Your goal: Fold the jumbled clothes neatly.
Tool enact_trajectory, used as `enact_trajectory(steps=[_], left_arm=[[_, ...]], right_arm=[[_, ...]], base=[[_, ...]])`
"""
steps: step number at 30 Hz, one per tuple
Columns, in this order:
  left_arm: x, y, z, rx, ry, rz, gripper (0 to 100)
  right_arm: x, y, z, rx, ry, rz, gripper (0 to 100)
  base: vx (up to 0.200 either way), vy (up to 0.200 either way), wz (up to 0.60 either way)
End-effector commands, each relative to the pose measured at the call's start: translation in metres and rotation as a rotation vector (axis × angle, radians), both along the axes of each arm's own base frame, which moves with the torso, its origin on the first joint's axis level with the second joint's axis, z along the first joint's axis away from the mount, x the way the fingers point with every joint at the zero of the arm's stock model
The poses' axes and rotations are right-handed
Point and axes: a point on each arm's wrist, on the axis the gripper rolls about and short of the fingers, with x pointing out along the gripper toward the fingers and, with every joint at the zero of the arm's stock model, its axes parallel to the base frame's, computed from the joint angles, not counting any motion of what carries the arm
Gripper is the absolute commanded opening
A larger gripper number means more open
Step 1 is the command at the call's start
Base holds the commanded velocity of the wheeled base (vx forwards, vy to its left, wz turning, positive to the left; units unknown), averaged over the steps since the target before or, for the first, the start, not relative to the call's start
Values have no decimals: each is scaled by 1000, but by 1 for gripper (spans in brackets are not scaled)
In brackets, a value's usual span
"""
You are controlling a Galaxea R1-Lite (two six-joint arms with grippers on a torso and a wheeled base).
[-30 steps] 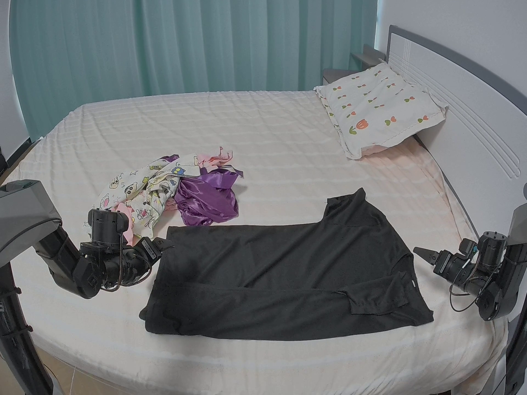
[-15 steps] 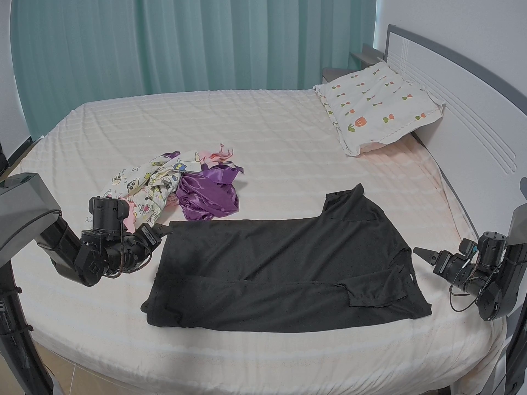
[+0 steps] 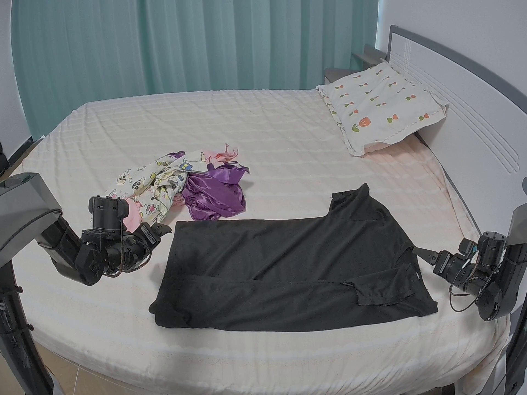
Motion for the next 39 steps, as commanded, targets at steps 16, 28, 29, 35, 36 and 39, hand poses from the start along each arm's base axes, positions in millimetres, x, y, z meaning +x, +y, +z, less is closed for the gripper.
enact_trajectory(steps=[16,28,29,35,36,39], left_arm=[[13,-7,-12,-4,7,-25,100],[45,-14,-41,89,1,-98,100],[46,-14,-48,136,6,-130,100],[50,-20,-46,140,-13,-160,100],[51,-20,-46,141,-16,-161,100],[55,-22,-48,141,-24,-163,100]], right_arm=[[-1,4,-1,0,6,13,100],[-1,4,-1,0,7,13,100],[-1,4,-1,0,7,13,100],[-1,4,-2,1,12,14,100],[-1,4,-2,1,12,14,100],[-1,4,-4,0,14,15,100]], base=[[113,0,0],[0,0,0],[0,0,0],[0,0,0],[0,0,0],[0,0,0]])
